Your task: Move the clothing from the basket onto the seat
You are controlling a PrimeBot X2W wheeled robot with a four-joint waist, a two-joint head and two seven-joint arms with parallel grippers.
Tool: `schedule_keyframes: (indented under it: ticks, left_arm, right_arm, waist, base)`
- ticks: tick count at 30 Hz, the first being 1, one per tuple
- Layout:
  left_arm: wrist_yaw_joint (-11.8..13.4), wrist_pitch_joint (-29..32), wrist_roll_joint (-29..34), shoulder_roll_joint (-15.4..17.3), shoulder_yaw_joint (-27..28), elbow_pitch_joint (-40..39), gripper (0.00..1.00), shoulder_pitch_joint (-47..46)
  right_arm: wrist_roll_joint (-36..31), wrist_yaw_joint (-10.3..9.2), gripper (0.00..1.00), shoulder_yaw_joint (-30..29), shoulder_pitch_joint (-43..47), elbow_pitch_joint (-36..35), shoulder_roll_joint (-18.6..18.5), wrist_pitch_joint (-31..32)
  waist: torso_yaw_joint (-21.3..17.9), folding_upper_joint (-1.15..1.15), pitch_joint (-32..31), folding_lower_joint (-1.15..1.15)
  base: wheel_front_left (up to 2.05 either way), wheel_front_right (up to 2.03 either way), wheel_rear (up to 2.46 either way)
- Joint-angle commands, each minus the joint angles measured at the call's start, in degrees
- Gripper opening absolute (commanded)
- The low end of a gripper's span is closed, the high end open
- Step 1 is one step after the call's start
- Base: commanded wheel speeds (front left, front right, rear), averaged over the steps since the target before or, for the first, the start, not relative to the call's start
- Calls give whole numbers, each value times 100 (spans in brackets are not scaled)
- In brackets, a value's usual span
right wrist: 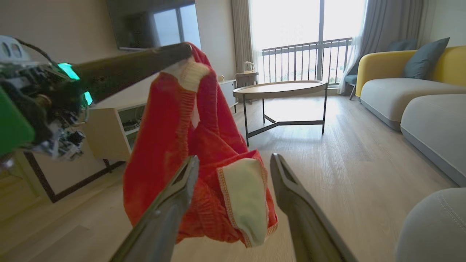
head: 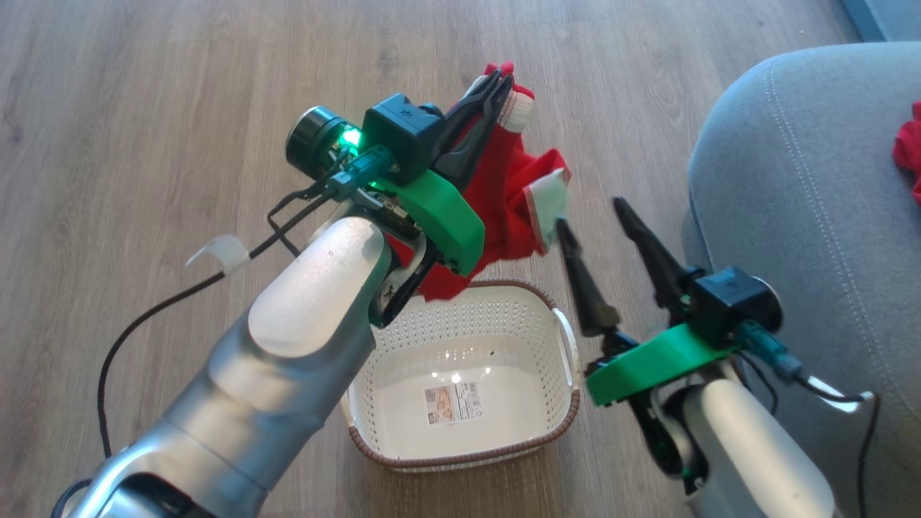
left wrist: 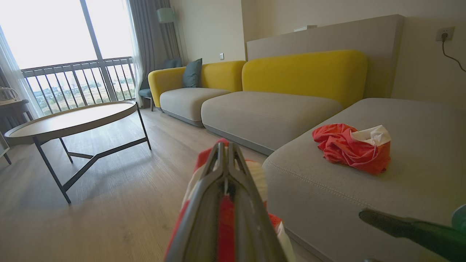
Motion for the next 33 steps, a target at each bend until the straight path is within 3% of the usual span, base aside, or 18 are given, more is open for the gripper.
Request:
schedule_keyframes:
  ticks: [1,5,11,19,26,31,32,33]
  left_arm:
    - [37,11,-24,57,168,-185,0,-373]
    - [50,2,-40,56,107,-169,0,-373]
    - [23,36,-142,54,-80,-281,0,-397]
    - [113,52,-337,53,-362,-533,0,-422]
    - [179,25,-426,53,-458,-519,0,-456]
    - [194,1,-447,53,-494,-471,0,-477]
    - [196,-3,-453,53,-505,-465,0,-479]
    - [198,-6,-457,53,-518,-458,0,-483]
  right_arm:
    - [32,40,100,138,-224,-190,-13,-27]
    - [103,40,100,574,-472,-158,-65,-27]
    - [240,40,100,1002,-911,421,-52,-27]
    - [94,40,100,957,-1363,1221,124,-27]
    - [-63,40,100,933,-1417,1078,233,-27]
    - [113,40,100,1156,-1390,1606,253,-27]
    - [199,40,90,1245,-1422,1721,257,-27]
    - [288,40,45,1311,-1457,1820,261,-27]
  waist:
    - [0,0,9,1]
    - [22,0,39,1]
    - [121,0,86,1]
    - [287,0,138,1]
    - [366,0,166,1]
    - [372,0,183,1]
    - [372,0,190,1]
    - [371,0,197,1]
  base:
    - [0,0,0]
    - [0,0,0]
    - [0,0,0]
    - [0,0,0]
    - [0,0,0]
    - [0,0,0]
    - [0,0,0]
    - [0,0,0]
